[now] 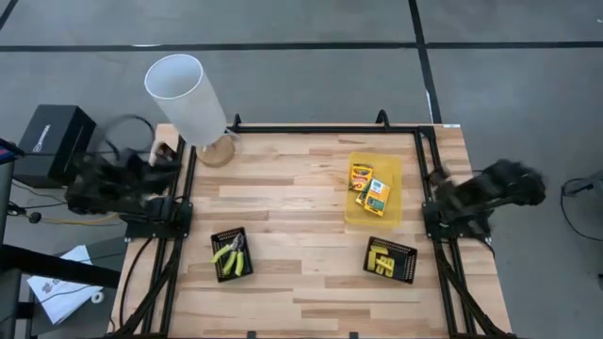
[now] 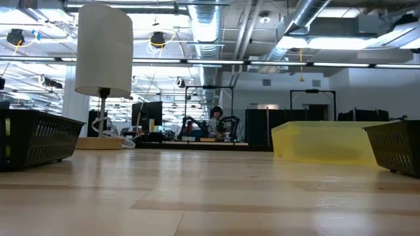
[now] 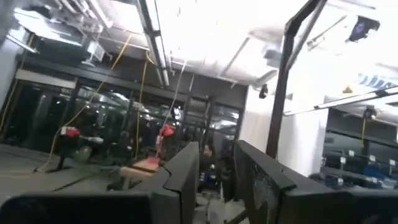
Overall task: Pick & Place School Supplies
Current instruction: Return to Home Position
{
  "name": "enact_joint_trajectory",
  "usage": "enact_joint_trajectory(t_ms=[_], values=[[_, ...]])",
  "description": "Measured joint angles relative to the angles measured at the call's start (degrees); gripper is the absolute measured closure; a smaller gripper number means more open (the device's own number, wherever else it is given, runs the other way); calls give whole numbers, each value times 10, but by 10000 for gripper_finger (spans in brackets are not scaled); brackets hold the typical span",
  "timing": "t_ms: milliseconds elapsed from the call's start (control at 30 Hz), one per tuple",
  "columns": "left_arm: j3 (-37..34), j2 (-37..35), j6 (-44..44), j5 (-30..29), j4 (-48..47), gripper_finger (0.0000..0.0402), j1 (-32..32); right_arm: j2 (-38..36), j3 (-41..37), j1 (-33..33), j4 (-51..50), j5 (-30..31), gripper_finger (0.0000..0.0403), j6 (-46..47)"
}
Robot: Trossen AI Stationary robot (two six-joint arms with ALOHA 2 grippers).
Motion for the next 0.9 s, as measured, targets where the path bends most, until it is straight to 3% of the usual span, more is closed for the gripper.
enact_joint_trajectory(t_ms=[200, 267, 433, 633, 900], values=[[-157, 6, -51, -30, 135, 302, 0, -20, -189, -4, 250, 12, 262, 80], [-202, 6, -54, -29, 182, 302, -1, -18, -221, -7, 276, 14, 263, 105], [-295, 0, -69, -28, 261, 302, -1, -20, -219, -26, 226, 38, 266, 112], [-295, 9, -71, -5, 232, 302, -1, -19, -219, -46, 158, 40, 261, 126], [-295, 27, -55, -45, 183, 302, -1, -19, -219, -59, 14, 30, 259, 135]])
